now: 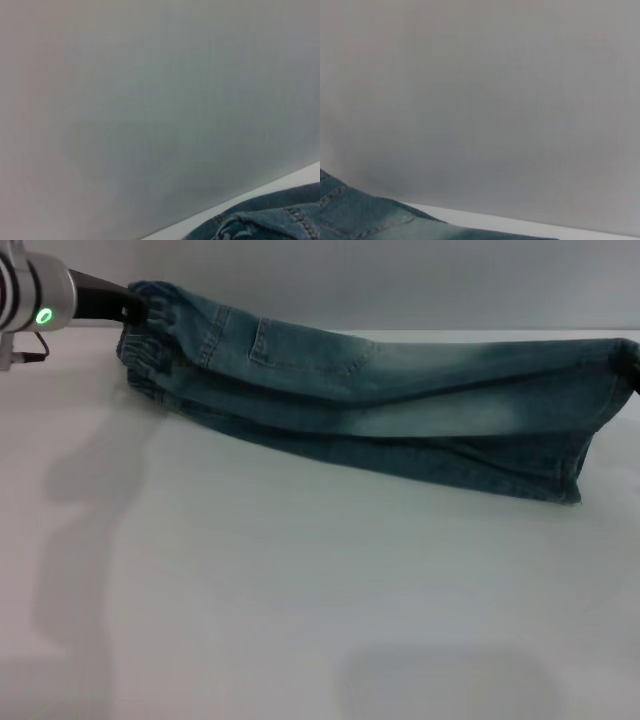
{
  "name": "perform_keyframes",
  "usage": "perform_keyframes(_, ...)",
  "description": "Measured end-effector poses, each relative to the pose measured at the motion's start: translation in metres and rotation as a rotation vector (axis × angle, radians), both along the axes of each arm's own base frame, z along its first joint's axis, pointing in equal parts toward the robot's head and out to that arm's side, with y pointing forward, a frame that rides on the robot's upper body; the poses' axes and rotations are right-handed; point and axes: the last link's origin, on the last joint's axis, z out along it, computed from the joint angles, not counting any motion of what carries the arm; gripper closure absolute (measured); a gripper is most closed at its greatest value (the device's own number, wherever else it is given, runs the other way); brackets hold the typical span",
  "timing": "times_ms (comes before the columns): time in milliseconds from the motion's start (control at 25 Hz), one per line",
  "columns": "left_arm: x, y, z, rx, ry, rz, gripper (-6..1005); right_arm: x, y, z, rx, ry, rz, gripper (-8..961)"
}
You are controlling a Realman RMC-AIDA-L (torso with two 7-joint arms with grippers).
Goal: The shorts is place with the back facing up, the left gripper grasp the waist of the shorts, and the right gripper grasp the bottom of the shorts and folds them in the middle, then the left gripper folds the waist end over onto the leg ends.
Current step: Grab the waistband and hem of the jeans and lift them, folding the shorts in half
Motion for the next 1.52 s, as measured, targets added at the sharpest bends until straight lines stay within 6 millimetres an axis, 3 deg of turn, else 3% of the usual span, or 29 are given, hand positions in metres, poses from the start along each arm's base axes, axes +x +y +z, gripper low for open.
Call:
perform_keyframes(240,0.001,0.002,-0.013,0.005,0.019,-0.015,898,0.006,0.004,-0.006,0.014,0.003,-0.047,944)
perform_keyframes(840,0.005,0.007,-0.023,0.057,0.022,-0.034,894,0.01,0.019,-0.003,0.079,-0.033,-0.106,945)
perform_keyframes(1280,0.003,0.007,-0.025,0.063,0.015,-0.025,891,0.006,0.025,-0.003,0.085,-0.036,-0.103,944)
perform_keyframes(1520,-0.001,0.008,-0.023,0.093,-0.021,0.007,889,0.005,0.027,-0.005,0.085,-0.047,-0.105,894)
